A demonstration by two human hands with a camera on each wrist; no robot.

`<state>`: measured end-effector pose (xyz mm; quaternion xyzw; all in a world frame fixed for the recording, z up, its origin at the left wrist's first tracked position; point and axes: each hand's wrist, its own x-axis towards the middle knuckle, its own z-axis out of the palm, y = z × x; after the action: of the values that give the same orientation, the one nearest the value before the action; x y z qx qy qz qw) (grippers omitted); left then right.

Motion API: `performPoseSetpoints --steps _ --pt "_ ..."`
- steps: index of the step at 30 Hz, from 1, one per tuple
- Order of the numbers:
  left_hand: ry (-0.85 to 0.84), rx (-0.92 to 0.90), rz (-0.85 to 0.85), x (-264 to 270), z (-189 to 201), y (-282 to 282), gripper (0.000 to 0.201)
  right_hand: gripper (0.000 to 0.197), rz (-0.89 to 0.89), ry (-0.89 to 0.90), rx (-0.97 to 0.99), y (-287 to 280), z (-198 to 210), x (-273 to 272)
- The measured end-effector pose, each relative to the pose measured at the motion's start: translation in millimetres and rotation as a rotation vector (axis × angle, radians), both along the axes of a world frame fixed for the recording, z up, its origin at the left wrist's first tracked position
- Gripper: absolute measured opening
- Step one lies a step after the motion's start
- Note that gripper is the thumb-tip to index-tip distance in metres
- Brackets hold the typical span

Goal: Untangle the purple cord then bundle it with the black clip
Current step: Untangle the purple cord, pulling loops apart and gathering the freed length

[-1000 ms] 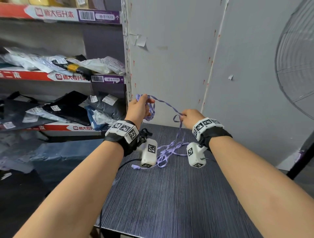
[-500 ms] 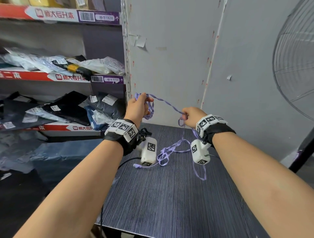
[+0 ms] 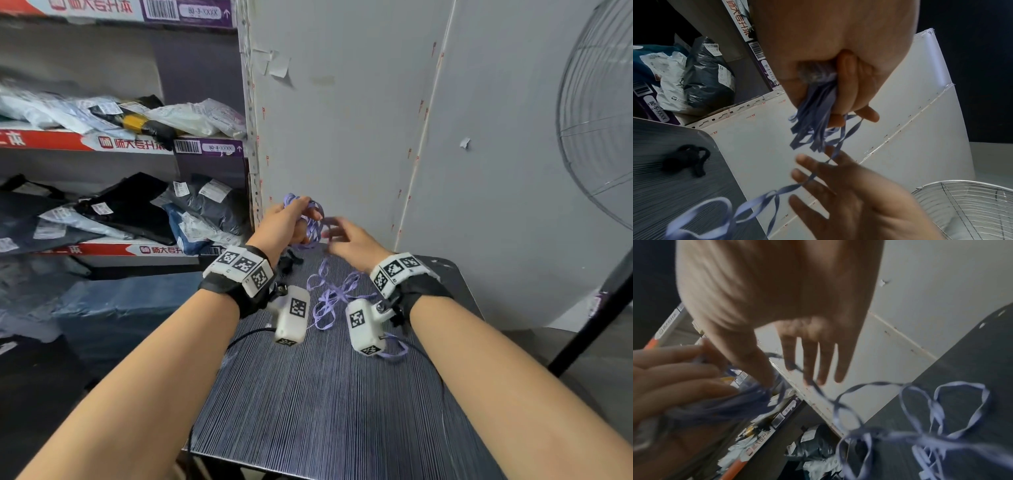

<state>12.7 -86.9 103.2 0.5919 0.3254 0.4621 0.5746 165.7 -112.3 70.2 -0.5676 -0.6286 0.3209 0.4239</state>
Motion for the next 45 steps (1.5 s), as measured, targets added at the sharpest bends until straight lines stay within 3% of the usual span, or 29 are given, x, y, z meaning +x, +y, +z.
performPoseSetpoints --steps 3,8,11,14,17,20,22,23,27,29,35,37,40,42,45 --pt "0.002 -0.005 -0.044 1.0 -0.6 -2.5 0.039 0.016 0.036 -0.011 -0.053 3.5 -12.4 -6.1" --pt "-0.028 -0.048 -0.035 -8.9 -6.6 5.1 0.039 0.028 -0.147 -0.085 -0.01 6.4 -34.6 16.3" --pt "0.024 -0.06 -0.016 -15.5 -25.7 17.4 0.043 0.028 -0.327 -0.156 0.189 8.3 -31.5 21.9" --pt "0.209 0.004 -0.132 -14.9 -42.7 21.2 0.051 0.027 -0.441 -0.119 0.442 23.8 -19.5 27.1" --pt "0.228 -0.024 -0.305 -8.2 -45.7 18.1 0.045 0.033 -0.493 -0.402 0.503 42.2 -19.2 34.3" --pt "0.094 -0.074 -0.342 -3.8 -39.2 17.6 0.043 0.036 -0.379 -0.92 0.215 41.8 -31.0 30.3" --pt "0.026 -0.078 -0.289 -3.6 -35.0 20.5 0.043 0.027 -0.202 -1.105 0.082 36.7 -45.3 20.0" --pt "-0.003 -0.074 -0.253 -4.0 -34.4 22.7 0.043 0.025 -0.134 -1.095 0.052 34.0 -53.6 15.8" --pt "-0.151 -0.111 -0.089 -10.8 -35.9 37.4 0.039 0.034 -0.041 -0.736 -0.127 31.9 -88.8 15.8" --pt "-0.188 -0.127 -0.008 -12.8 -37.0 43.4 0.038 0.029 -0.032 -0.725 -0.177 26.0 -95.7 18.5" --pt "-0.173 -0.132 0.194 -10.3 -43.1 52.8 0.043 0.028 -0.107 -1.11 -0.189 24.0 -97.3 23.8" --pt "-0.221 -0.136 0.18 -5.9 -45.2 52.0 0.041 0.04 -0.085 -1.241 -0.201 23.5 -94.5 24.0" --pt "-0.246 -0.119 0.127 2.4 -49.6 51.3 0.035 0.044 0.001 -1.394 -0.015 21.6 -88.8 17.2" --pt "-0.166 -0.083 0.107 6.0 -52.7 52.8 0.033 0.041 0.047 -1.43 0.144 19.0 -82.8 10.1" --pt "0.169 0.092 0.137 9.7 -56.6 50.9 0.035 0.045 0.139 -1.504 0.358 15.8 -76.0 4.1"
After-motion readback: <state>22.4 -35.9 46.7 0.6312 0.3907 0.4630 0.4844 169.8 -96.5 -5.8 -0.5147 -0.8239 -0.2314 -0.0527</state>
